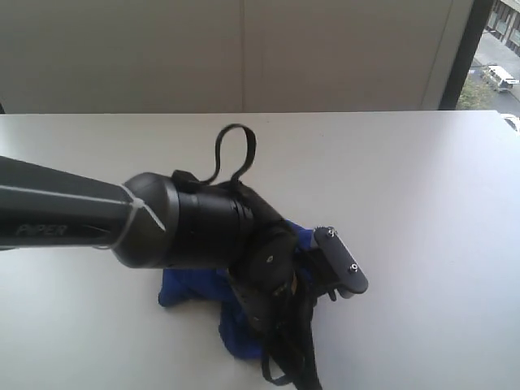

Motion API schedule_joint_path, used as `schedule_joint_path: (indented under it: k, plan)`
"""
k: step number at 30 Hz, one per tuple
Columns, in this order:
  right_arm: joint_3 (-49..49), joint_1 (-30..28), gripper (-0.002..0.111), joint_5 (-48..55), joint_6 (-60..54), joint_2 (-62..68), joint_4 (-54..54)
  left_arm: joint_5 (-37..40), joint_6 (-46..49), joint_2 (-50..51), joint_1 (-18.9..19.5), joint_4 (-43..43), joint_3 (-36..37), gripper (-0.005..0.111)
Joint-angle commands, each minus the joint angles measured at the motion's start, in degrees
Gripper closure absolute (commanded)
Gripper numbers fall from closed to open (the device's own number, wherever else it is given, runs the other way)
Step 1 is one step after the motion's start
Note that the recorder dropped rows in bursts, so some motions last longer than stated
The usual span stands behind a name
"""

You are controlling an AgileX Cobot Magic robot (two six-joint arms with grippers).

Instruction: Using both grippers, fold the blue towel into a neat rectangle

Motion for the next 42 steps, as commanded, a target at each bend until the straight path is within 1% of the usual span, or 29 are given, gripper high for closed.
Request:
schedule_joint_path:
  k: [1,5,8,11,15,18,24,33,36,38,40,42]
  plan:
    - [0.12,-0.08,0.108,-0.86,0.18,-0.14,0.03,14.28,-0.32,-9.15,-0.25,7.98,-5.02,0.107]
    - [0.12,-0.08,0.108,-0.86,0.18,-0.14,0.03,21.17,-0.85,-16.61,-0.25,15.64,-7.9,0.107]
    - [0.12,-0.08,0.108,-0.86,0.18,-0.14,0.03,27.55,-3.34,-21.51,-0.25,23.59,-9.58,0.107]
    - [0.12,-0.08,0.108,-0.86,0.18,-0.14,0.03,32.5,-5.23,-26.04,-0.25,31.39,-9.89,0.107]
    - [0.12,-0.08,0.108,-0.86,0.18,-0.14,0.03,38.37,-5.55,-31.4,-0.25,37.76,-9.89,0.107]
    - [0.12,-0.08,0.108,-0.86,0.18,-0.14,0.03,40.7,-5.55,-34.48,-0.25,40.55,-9.89,0.107]
    - [0.12,-0.08,0.108,-0.86,0.18,-0.14,0.03,41.94,-5.23,-39.31,-0.25,45.58,-9.89,0.107]
    - [0.12,-0.08,0.108,-1.9,0.18,-0.14,0.03,42.93,-5.23,-43.93,-0.25,45.9,-9.89,0.107]
    - [0.12,-0.08,0.108,-7.58,0.29,-0.14,0.83,42.93,-5.23,-44.81,-0.25,48.29,-9.89,0.107]
    - [0.12,-0.08,0.108,-15.48,1.6,-0.14,5.84,42.93,-5.23,-45.28,-0.25,52.02,-9.89,0.107]
    - [0.12,-0.08,0.108,-23.87,6.32,-0.14,10.94,42.93,-5.23,-45.63,-0.25,56.26,-9.89,0.107]
    - [0.12,-0.08,0.108,-32.25,15.28,-0.14,14.93,42.93,-5.23,-45.75,-0.25,58.36,-9.89,0.107]
